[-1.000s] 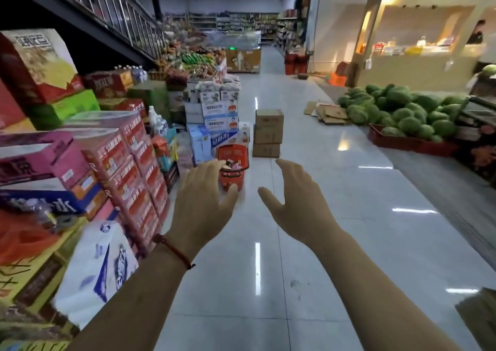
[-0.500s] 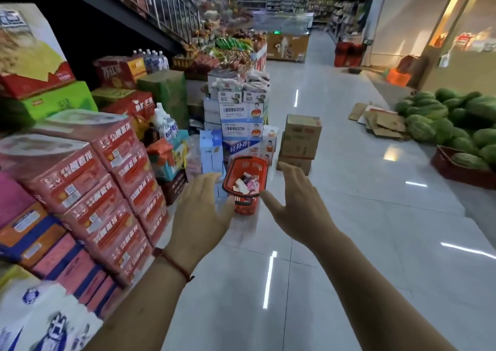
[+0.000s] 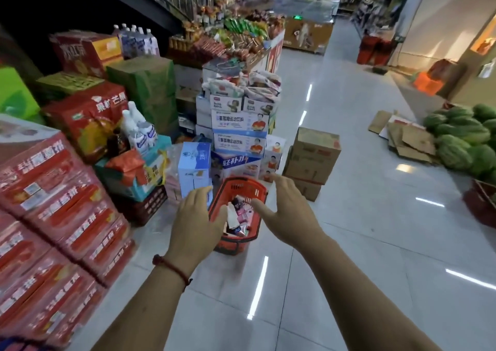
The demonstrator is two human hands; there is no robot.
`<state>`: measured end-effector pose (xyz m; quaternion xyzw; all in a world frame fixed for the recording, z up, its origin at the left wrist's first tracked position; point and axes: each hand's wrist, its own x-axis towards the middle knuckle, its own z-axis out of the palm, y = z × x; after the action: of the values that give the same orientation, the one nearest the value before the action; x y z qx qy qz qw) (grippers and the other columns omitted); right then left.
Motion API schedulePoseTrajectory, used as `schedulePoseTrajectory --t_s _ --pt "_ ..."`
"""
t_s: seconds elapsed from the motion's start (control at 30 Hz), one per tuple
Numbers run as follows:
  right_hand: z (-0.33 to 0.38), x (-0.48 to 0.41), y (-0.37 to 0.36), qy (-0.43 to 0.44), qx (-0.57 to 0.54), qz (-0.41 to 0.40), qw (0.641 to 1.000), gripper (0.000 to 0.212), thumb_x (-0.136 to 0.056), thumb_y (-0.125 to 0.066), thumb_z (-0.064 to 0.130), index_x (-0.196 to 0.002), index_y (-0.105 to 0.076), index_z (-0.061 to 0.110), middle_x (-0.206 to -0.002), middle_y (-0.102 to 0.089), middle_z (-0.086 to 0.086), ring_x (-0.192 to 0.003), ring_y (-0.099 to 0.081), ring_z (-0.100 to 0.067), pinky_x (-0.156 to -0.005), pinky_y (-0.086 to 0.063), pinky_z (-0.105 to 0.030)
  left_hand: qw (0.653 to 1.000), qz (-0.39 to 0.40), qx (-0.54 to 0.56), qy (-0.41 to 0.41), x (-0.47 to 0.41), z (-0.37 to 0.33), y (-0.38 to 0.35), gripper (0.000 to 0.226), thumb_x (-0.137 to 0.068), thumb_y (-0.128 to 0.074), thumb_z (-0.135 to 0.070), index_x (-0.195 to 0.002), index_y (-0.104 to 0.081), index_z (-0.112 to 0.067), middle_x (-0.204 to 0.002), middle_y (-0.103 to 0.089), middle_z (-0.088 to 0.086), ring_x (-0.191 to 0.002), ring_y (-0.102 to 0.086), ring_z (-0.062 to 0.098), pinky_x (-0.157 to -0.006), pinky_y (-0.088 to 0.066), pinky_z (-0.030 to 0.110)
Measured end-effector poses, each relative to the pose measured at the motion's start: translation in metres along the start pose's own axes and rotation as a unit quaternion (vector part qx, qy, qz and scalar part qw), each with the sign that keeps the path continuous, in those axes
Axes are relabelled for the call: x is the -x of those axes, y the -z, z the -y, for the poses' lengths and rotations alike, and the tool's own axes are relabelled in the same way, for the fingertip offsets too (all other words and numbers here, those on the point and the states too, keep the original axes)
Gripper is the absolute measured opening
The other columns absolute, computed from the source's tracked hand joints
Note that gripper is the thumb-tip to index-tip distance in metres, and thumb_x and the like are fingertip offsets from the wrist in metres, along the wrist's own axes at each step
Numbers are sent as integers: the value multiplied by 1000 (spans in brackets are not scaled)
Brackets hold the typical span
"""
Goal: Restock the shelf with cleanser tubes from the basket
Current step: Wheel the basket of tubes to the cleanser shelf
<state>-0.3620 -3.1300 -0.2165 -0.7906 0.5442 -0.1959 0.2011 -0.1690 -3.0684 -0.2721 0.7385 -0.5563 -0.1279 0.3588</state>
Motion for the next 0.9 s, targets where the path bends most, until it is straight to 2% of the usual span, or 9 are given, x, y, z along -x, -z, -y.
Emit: schedulePoseTrajectory --t_s 0.13,0.23,0.4,0.47,0.6,0.73,0.8,0.87,0.9 --pt "-57 -102 -3 -4 -13 19 1000 76 -90 -62 62 -152 -29 31 -152 -43 3 -134 -49 -19 -105 -46 -41 999 -5 13 30 -86 -8 -49 54 -92 -57 -43 -140 -50 -18 -135 -57 5 -125 -54 27 -104 -48 49" --pt "-107 -178 -19 16 -20 53 998 79 -88 -60 67 -152 -28 33 -154 -42 4 -137 -47 -17 -109 -46 -44 996 -13 32 82 -139 -6 -97 57 -85 -52 -43 -138 -51 -21 -135 -56 2 -124 -53 24 -105 -47 46" --pt "-187 -309 -46 62 -25 136 988 79 -87 -60 69 -150 -30 33 -153 -44 4 -136 -48 -19 -109 -46 -44 981 -60 55 177 -212 4 -183 51 -88 -63 -31 -137 -51 -22 -126 -53 -7 -124 -50 18 -107 -45 40" --pt "-211 -351 -54 80 -37 186 979 74 -88 -63 64 -148 -34 31 -148 -48 3 -133 -50 -19 -107 -46 -41 963 -90 76 242 -234 2 -210 49 -90 -66 -26 -137 -51 -25 -125 -50 -11 -125 -50 16 -106 -43 35" --pt "-242 -428 -73 117 -18 278 953 70 -85 -64 63 -140 -44 24 -135 -53 -2 -121 -55 -21 -101 -50 -46 915 -147 110 358 -265 -2 -257 49 -93 -66 -30 -139 -50 -24 -137 -53 0 -127 -52 19 -106 -43 35" --pt "-267 -499 -119 126 -19 321 939 82 -76 -59 78 -137 -45 25 -128 -60 -1 -117 -59 -22 -96 -54 -47 869 -183 123 443 -283 19 -295 46 -96 -65 -26 -139 -53 -17 -133 -51 -5 -115 -50 9 -98 -37 24" --pt "-273 -528 -144 120 -33 336 934 82 -80 -64 70 -143 -42 24 -137 -57 -1 -127 -54 -22 -103 -50 -43 846 -199 134 475 -294 40 -312 35 -97 -65 -22 -131 -58 -19 -123 -54 -6 -107 -50 7 -93 -36 22" --pt "-280 -552 -167 100 -50 352 929 81 -84 -71 57 -149 -38 21 -146 -51 -2 -135 -49 -22 -107 -45 -39 828 -193 152 505 -305 66 -330 17 -97 -64 -20 -112 -59 -28 -108 -56 -14 -97 -53 6 -85 -37 21" --pt "-286 -565 -181 88 -55 356 929 84 -84 -73 55 -152 -35 22 -148 -49 -2 -136 -48 -21 -109 -44 -42 816 -187 164 521 -310 82 -340 11 -97 -65 -24 -102 -59 -31 -102 -59 -16 -93 -57 7 -79 -39 22"
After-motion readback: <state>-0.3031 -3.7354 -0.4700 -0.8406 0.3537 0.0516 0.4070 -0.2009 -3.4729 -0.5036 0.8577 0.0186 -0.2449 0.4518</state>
